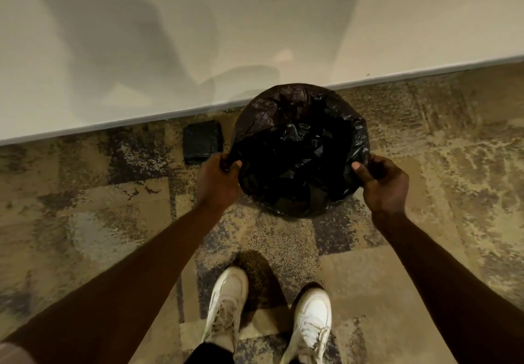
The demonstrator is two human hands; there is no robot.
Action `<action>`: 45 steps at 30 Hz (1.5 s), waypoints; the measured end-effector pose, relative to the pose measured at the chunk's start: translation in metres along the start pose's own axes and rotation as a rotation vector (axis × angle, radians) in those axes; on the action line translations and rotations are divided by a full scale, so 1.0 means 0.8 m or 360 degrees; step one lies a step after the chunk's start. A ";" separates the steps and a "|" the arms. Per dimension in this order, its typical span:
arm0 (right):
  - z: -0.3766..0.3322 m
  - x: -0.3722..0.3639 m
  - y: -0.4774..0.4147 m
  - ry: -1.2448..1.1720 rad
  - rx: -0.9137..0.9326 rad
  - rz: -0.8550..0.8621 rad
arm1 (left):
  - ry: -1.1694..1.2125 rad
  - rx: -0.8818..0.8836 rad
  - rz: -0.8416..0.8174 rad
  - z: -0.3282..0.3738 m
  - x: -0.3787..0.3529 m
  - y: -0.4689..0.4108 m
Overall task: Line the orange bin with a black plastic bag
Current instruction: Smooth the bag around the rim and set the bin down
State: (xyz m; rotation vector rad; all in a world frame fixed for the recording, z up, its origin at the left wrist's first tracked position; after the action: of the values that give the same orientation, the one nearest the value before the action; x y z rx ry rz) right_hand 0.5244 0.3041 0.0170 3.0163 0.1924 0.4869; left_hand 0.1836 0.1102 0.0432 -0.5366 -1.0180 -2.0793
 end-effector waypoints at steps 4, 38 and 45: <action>-0.013 -0.029 -0.046 0.0263 0.0099 -0.0017 | 0.0048 0.0060 -0.0020 0.008 -0.005 -0.034; -0.013 -0.115 -0.173 0.0398 0.0323 -0.0113 | 0.0088 0.0045 0.0174 0.054 -0.034 -0.163; -0.013 -0.109 -0.169 0.0449 0.0323 -0.0100 | 0.0163 0.0054 0.0136 0.059 -0.034 -0.162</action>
State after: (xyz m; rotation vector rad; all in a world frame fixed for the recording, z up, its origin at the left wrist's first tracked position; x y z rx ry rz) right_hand 0.4243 0.4268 -0.0132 3.1084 0.3747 0.9401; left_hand 0.1032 0.2124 -0.0093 -0.4441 -0.9530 -1.9898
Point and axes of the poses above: each hand's wrist, its own y-axis away from the middle knuckle, its own x-axis out of the back of the hand, z = x × y, the point moved 8 cm from there along -y, towards the middle knuckle, and after that the axes turned 12 degrees about x, right-handed, at the moved point
